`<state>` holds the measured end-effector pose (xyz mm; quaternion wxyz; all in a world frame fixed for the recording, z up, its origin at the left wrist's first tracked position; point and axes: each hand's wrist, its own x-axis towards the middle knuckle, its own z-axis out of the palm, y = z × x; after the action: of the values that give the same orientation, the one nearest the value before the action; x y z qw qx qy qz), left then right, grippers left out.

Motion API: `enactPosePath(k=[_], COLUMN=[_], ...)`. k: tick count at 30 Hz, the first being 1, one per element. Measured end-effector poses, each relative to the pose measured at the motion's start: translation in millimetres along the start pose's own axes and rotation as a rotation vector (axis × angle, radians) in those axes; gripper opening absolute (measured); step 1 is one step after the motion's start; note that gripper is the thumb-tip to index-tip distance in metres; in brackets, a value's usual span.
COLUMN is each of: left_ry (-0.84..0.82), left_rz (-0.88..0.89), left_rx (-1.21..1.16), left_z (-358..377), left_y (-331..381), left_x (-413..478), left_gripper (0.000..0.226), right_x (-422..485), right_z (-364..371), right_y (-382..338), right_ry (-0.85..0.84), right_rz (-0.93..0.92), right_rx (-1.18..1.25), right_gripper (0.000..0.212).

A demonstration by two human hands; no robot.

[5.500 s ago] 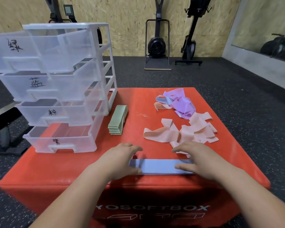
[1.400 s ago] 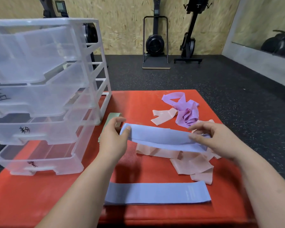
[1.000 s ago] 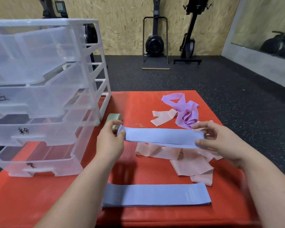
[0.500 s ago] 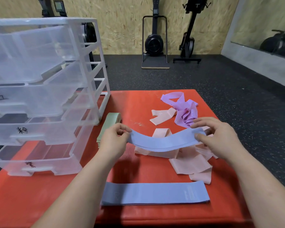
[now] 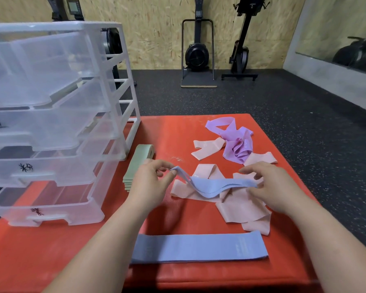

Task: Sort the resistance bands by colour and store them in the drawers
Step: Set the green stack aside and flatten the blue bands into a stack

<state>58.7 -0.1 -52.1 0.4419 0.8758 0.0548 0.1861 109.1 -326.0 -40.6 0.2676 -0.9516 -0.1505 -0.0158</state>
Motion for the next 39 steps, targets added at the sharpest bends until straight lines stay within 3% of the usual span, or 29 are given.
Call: enactPosePath(k=[6,11,19,24,27,30,34,39], left_ry=[-0.023,-0.088,-0.144,-0.028,0.032,0.089,0.194,0.385], left_rz=[0.05,0.031,-0.048,-0.081,-0.108,-0.129,-0.131,-0.223], left_rx=[-0.182,-0.37,-0.528,-0.549,-0.564,-0.614,-0.635,-0.53], left_z=[10,18,22,20,19,17,15,11], left_y=[19,37,40,40,40,40,39,28], left_x=[0,-8,-11,-6,-5,-3,-2,3], left_gripper=[0.007,0.012,0.016,0.015,0.017,0.018,0.017,0.016], right_x=[-2,2,9,8,7,9,10,9], right_z=[15,38,40,28,24,24,16,-2], right_y=[-49,-67,-65,-52,-41,-30,-20,-18], right_ry=[0.007,-0.001,0.073,0.018,-0.066,-0.087,-0.048,0.15], right_rz=[-0.174,-0.22,-0.239,-0.15,-0.119,-0.081,-0.035,-0.007], right_rx=[0.296,0.321,0.313,0.391,0.269,0.059,0.005,0.172], right_gripper=[0.047,0.05,0.014,0.023,0.029,0.016,0.02,0.018])
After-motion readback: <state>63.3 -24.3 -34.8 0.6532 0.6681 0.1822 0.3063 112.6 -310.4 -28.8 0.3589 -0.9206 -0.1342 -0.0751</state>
